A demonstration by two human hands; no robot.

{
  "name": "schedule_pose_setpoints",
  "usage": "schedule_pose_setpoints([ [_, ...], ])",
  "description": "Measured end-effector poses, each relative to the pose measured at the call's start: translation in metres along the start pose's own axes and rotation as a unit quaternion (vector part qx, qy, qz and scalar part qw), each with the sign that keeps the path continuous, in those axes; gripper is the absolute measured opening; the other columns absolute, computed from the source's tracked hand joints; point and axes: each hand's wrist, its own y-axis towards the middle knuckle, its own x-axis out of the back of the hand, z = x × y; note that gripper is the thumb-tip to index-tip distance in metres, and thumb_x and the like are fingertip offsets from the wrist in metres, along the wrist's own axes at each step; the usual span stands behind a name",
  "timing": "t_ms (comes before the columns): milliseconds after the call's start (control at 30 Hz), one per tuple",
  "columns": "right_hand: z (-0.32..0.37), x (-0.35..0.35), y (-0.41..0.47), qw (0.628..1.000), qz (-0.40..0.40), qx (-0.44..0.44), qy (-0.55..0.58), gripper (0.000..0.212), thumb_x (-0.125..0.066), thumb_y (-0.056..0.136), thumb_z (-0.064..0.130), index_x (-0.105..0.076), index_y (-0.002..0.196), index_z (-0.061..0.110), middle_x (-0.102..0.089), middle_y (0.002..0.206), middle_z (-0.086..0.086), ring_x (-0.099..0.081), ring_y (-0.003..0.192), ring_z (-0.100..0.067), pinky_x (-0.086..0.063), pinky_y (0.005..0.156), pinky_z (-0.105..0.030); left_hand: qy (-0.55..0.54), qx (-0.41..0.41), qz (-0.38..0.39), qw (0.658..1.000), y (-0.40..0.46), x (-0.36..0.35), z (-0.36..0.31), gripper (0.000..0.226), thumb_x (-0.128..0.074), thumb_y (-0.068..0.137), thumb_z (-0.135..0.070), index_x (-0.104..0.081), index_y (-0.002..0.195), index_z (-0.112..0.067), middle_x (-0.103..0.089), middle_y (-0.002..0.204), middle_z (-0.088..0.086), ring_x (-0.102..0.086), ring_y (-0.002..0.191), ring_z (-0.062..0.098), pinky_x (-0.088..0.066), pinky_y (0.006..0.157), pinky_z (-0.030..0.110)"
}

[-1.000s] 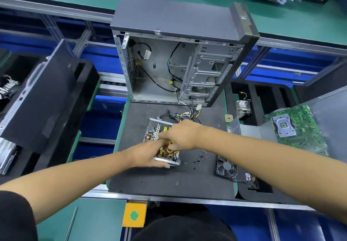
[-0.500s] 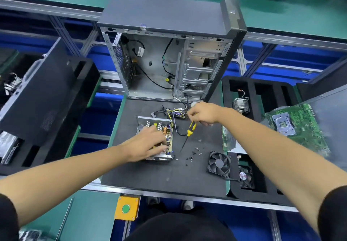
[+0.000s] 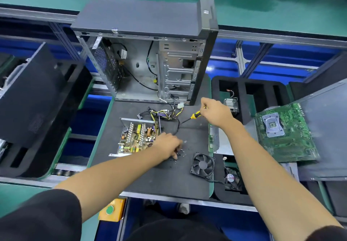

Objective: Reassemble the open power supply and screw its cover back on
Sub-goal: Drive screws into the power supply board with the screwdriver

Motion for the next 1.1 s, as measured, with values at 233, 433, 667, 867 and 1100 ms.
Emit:
schedule_pose_setpoints([
  [233, -0.014, -0.010, -0.001, 1.000, 0.002, 0.011, 0.000, 0.004, -0.047, 0.082, 0.026, -0.048, 0.079, 0.024, -0.058, 0.063, 0.008, -0.051, 0.060, -0.012, -0.029, 0.054, -0.031, -0.045, -0.011, -0.002, 0.999, 0.010, -0.005, 0.000, 0.025, -0.078, 0.088, -0.030, -0.067, 0.110, -0.025, -0.065, 0.117, -0.002, -0.061, 0.115, 0.022, -0.043, 0.089, 0.034],
  [433, -0.022, -0.011, 0.000, 1.000, 0.003, 0.025, 0.018, 0.006, -0.046, 0.081, 0.027, -0.045, 0.075, 0.027, -0.057, 0.061, 0.008, -0.049, 0.056, -0.012, -0.026, 0.053, -0.030, 0.010, -0.057, 0.007, 0.998, 0.016, -0.011, 0.003, 0.022, -0.069, 0.094, -0.033, -0.064, 0.112, -0.022, -0.058, 0.118, 0.002, -0.052, 0.118, 0.023, -0.043, 0.089, 0.040],
  [667, -0.024, -0.009, 0.003, 0.999, 0.004, 0.038, 0.024, 0.004, -0.044, 0.080, 0.024, -0.047, 0.077, 0.024, -0.059, 0.065, 0.009, -0.049, 0.059, -0.012, -0.027, 0.053, -0.030, 0.026, -0.100, -0.023, 0.994, 0.008, -0.015, 0.012, 0.021, -0.050, 0.106, -0.037, -0.058, 0.117, -0.021, -0.057, 0.122, 0.001, -0.050, 0.117, 0.022, -0.035, 0.093, 0.036],
  [867, -0.020, -0.005, 0.007, 0.998, 0.024, 0.043, 0.028, 0.006, -0.044, 0.080, 0.020, -0.047, 0.076, 0.023, -0.058, 0.060, 0.008, -0.046, 0.054, -0.014, -0.029, 0.053, -0.031, -0.122, -0.040, -0.049, 0.991, -0.005, -0.007, 0.031, 0.006, -0.056, 0.100, -0.019, -0.056, 0.106, -0.016, -0.063, 0.105, -0.001, -0.061, 0.098, 0.024, -0.033, 0.084, 0.032],
  [1100, -0.014, -0.005, 0.010, 0.998, 0.037, 0.054, 0.014, 0.004, -0.046, 0.081, 0.018, -0.049, 0.079, 0.019, -0.061, 0.064, 0.005, -0.046, 0.058, -0.016, -0.031, 0.056, -0.031, -0.167, -0.032, -0.025, 0.985, -0.011, -0.008, 0.034, 0.019, -0.078, 0.087, -0.027, -0.064, 0.099, -0.029, -0.066, 0.098, -0.013, -0.061, 0.093, 0.009, -0.046, 0.079, 0.029],
])
